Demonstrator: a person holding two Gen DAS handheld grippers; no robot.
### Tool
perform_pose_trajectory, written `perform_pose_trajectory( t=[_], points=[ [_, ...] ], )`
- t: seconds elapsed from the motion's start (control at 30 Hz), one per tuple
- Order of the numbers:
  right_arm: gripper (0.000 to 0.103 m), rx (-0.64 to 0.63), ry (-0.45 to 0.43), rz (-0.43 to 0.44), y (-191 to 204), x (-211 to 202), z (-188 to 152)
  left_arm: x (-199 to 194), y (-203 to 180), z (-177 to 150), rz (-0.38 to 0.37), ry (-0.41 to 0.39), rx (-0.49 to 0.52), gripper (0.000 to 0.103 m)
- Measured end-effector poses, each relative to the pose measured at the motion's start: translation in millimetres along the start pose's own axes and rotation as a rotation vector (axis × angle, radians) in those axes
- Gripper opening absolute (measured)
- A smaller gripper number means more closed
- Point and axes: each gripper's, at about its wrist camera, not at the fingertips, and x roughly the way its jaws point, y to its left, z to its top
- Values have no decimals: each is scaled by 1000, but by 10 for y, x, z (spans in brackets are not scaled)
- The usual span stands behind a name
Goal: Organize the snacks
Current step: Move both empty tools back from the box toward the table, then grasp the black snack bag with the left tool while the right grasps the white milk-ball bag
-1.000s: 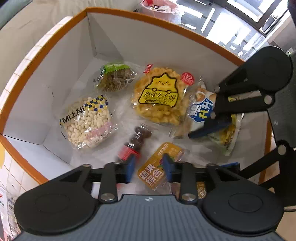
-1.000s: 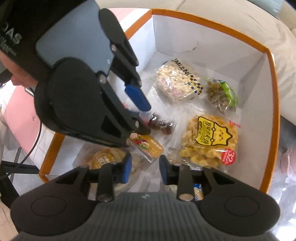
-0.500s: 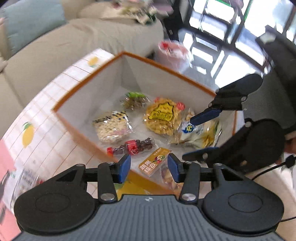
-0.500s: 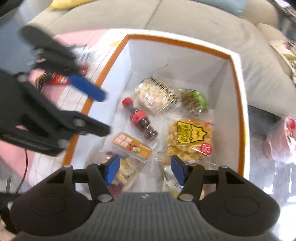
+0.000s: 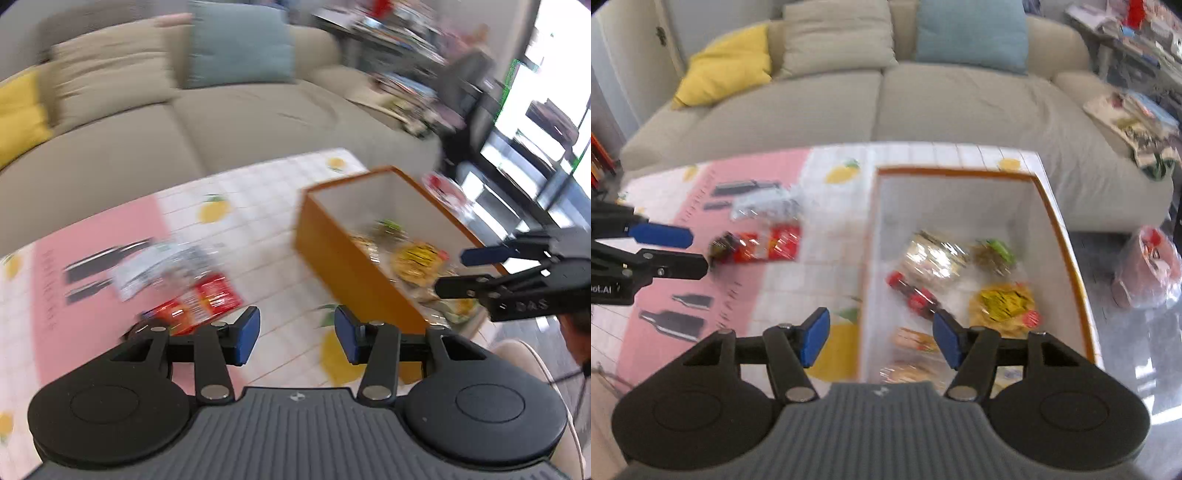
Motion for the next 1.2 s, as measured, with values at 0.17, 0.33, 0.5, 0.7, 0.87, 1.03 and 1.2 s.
perform_pose_trajectory(
  t=[0.17, 0.33, 0.5, 0.7, 0.87, 1.03, 1.2],
  points=[
    [68, 37, -102, 75, 462, -81, -111, -247, 362, -340, 88, -54, -164, 61],
    [69, 103, -104, 97, 868, 154, -278, -231, 664, -657, 131, -71, -292, 72],
    [69, 163, -94, 97, 1081, 493, -466, -98, 821, -864, 173, -63, -314, 76],
    [74, 115, -60, 63, 1196, 750, -534, 126, 934, -903, 187, -65, -328, 76],
    [75, 96, -65, 48, 1193, 924, -447, 404, 936, -746, 219, -57, -251, 76],
    [75, 82, -56, 40, 1179, 1156, -304, 761, 934, -619, 290, -48, -97, 76],
    [75, 52, -44, 27, 1177, 1403, -154, 1089, 961, -585, 345, -14, 0, 76]
  ],
)
